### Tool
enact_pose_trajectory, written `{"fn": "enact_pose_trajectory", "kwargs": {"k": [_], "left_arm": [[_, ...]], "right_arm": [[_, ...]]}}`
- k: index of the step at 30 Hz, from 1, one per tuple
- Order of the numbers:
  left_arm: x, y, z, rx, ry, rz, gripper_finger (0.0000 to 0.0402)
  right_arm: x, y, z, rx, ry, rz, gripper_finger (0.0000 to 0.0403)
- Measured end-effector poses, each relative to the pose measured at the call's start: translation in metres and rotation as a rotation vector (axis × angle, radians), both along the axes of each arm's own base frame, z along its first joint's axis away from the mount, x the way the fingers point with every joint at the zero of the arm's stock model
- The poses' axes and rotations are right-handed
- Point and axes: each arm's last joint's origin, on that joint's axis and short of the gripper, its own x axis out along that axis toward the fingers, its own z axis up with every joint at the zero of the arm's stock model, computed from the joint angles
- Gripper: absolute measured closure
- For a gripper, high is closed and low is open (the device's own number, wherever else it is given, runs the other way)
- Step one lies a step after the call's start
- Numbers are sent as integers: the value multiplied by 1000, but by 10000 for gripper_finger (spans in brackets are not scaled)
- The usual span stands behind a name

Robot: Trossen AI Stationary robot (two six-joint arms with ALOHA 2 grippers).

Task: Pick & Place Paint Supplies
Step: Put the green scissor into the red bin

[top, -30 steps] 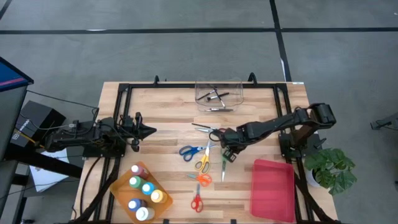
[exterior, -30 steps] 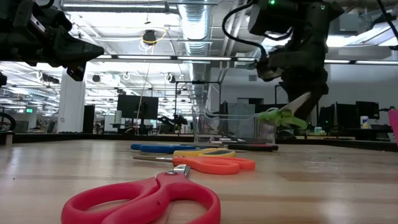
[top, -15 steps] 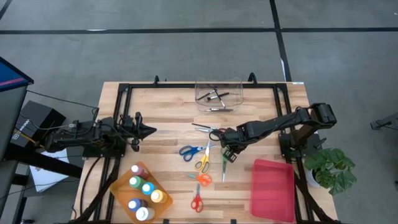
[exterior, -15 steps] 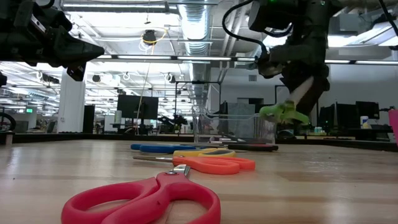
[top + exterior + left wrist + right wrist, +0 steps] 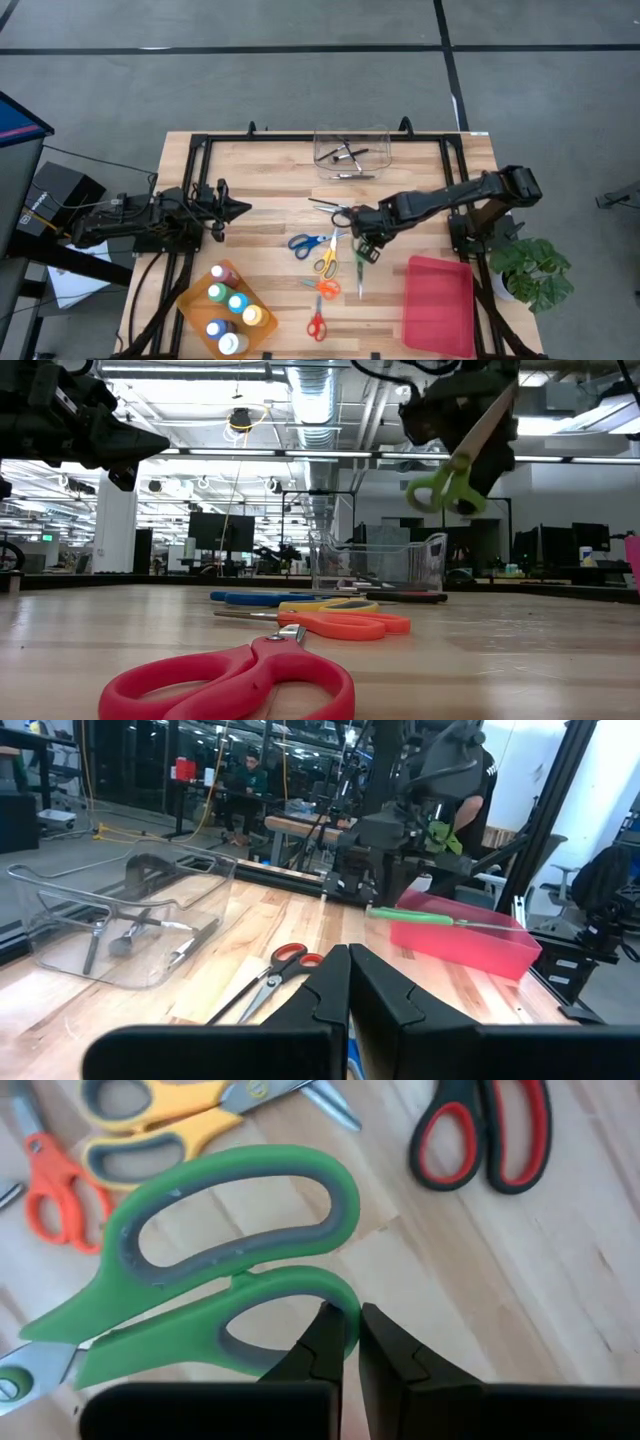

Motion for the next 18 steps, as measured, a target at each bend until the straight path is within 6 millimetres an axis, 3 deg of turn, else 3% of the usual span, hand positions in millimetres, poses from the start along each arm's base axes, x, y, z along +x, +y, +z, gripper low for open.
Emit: {"fn": "enact_pose_trajectory", "kwargs": {"k": [11, 18], "left_arm": [[0, 0, 4, 6, -39, -8, 402], [0, 0, 4, 6, -44, -6, 401]], "right_arm": [[-20, 34, 13, -27, 143, 100, 396], [-39, 51, 41, 3, 62, 109, 396]]}}
